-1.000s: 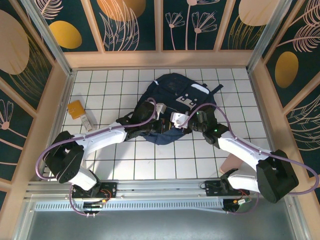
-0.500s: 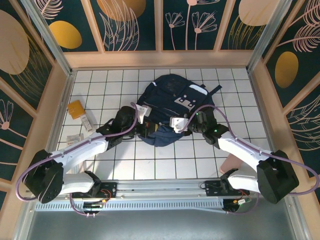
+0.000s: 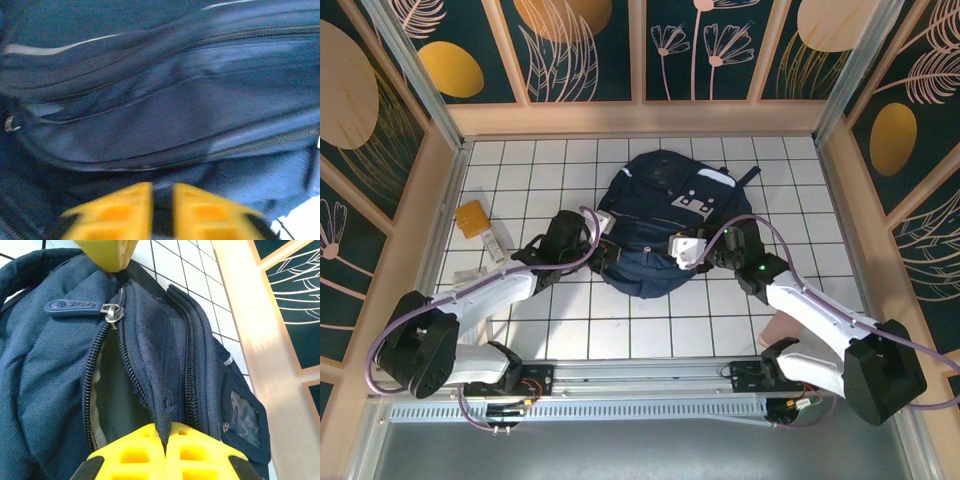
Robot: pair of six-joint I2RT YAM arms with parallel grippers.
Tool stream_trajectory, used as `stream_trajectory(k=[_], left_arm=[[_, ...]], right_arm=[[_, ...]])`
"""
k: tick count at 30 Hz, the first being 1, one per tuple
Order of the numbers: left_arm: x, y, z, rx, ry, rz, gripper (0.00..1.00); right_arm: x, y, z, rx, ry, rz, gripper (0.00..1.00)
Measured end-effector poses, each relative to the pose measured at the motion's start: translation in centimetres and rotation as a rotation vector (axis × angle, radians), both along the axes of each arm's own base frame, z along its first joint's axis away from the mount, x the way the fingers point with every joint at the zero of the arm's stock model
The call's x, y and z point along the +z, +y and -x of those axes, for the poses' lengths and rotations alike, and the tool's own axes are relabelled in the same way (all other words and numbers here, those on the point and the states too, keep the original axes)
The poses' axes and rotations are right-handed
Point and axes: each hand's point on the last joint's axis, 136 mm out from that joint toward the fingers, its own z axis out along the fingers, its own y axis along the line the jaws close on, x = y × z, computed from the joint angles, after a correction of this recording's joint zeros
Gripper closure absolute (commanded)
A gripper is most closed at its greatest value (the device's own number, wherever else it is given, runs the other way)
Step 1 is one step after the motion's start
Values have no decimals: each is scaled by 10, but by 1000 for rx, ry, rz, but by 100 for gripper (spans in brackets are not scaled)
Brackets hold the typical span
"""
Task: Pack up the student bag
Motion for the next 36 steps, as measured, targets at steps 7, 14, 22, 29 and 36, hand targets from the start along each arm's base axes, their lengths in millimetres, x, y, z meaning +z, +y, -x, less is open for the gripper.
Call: stream_trajectory(k=[7, 14, 22, 29, 36], left_arm=[[28, -42, 28, -166, 102, 195, 35], [33, -65, 30, -119, 217, 234, 47], [5, -69, 17, -1, 290, 142, 66], [-3, -63, 10, 50, 261, 85, 100], [20, -45, 13, 14, 151, 83, 100]], right_arm=[[-3, 0, 0, -1, 23, -6, 100], [-6, 2, 0, 5, 34, -8, 100], [-8, 1, 0, 1, 39, -3, 100], [-8, 0, -1, -6, 35, 0, 100], [-3, -1, -1, -2, 11, 3, 100]])
